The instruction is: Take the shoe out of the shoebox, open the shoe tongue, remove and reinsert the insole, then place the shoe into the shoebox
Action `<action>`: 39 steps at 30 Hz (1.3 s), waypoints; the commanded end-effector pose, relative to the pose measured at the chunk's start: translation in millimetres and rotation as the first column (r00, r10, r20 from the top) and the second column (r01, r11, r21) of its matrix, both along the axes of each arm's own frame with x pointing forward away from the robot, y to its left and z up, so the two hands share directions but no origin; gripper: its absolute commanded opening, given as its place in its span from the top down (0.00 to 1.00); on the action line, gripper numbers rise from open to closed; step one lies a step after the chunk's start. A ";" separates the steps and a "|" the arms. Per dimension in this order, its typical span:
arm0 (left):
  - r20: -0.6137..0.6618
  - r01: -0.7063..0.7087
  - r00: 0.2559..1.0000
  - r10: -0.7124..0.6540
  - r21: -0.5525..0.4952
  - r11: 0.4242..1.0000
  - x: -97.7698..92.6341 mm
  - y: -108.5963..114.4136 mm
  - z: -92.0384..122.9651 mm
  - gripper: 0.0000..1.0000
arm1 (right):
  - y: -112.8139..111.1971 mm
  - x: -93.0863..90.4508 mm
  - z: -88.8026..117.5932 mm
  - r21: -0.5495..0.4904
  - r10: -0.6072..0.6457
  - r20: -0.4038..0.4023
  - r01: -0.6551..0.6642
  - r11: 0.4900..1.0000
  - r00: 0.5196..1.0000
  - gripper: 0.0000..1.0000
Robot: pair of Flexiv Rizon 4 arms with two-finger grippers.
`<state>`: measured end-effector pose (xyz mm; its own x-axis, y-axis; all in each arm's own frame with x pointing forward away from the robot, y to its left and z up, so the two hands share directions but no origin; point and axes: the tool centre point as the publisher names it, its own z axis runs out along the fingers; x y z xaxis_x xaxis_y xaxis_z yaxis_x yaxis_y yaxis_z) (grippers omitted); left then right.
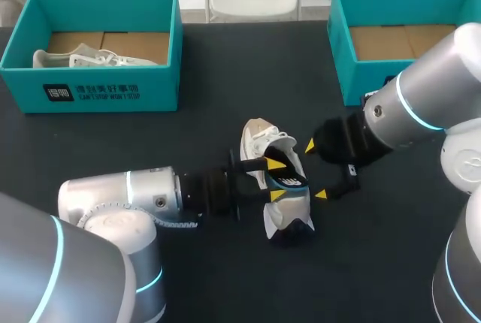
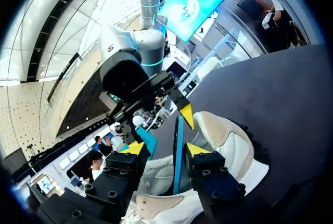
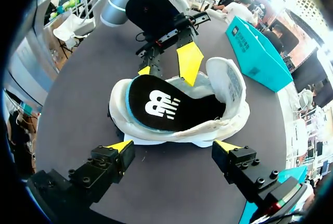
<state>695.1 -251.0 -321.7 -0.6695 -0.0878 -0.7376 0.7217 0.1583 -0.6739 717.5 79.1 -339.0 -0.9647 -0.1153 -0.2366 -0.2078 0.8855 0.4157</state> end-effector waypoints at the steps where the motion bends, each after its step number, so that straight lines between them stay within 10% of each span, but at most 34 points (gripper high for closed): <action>1: 0.005 0.009 1.000 -0.009 -0.011 1.000 -9.4 3.9 3.4 0.54 | 0.7 -1.0 -0.9 0.000 -0.001 0.003 0.001 1.000 1.000 0.00; 6: -0.011 0.038 0.999 -0.038 0.004 0.999 -13.2 -2.6 -2.0 0.63 | 0.7 -1.0 -0.9 0.000 -0.001 0.003 0.001 1.000 1.000 0.00; 9: -0.021 0.043 0.999 -0.042 0.018 0.999 -11.8 -3.9 -8.9 0.78 | 0.7 -1.0 -0.9 0.000 -0.001 0.003 0.001 1.000 1.000 0.00; 10: -0.023 0.040 0.999 -0.039 0.021 0.999 -10.5 -3.7 -10.9 1.00 | 0.7 -1.0 -0.9 0.000 -0.001 0.003 0.001 1.000 1.000 0.00; 23: -0.060 0.009 0.998 -0.004 0.083 0.997 -0.7 6.4 -29.2 1.00 | 0.7 -1.0 -0.9 0.000 -0.001 0.003 0.001 1.000 1.000 0.00; 25: -0.057 0.011 0.998 -0.007 0.063 0.998 -3.5 8.1 -21.7 0.61 | 0.7 -1.0 -0.9 0.000 -0.001 0.003 0.001 1.000 1.000 0.00; 31: -0.057 0.025 0.998 -0.024 0.019 1.000 -8.2 14.7 1.5 0.09 | 0.7 -1.0 -0.9 0.000 -0.001 0.003 0.001 1.000 1.000 0.00; 39: -0.048 0.041 0.998 -0.041 -0.001 0.999 -14.0 21.4 23.8 0.00 | 0.7 -1.0 -0.9 0.000 -0.001 0.003 0.001 1.000 1.000 0.00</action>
<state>686.5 -239.7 -303.8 -0.7082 -0.0613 -0.7034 0.6930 0.1302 -0.7091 717.5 79.1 -339.1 -0.9647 -0.1153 -0.2366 -0.2078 0.8855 0.4157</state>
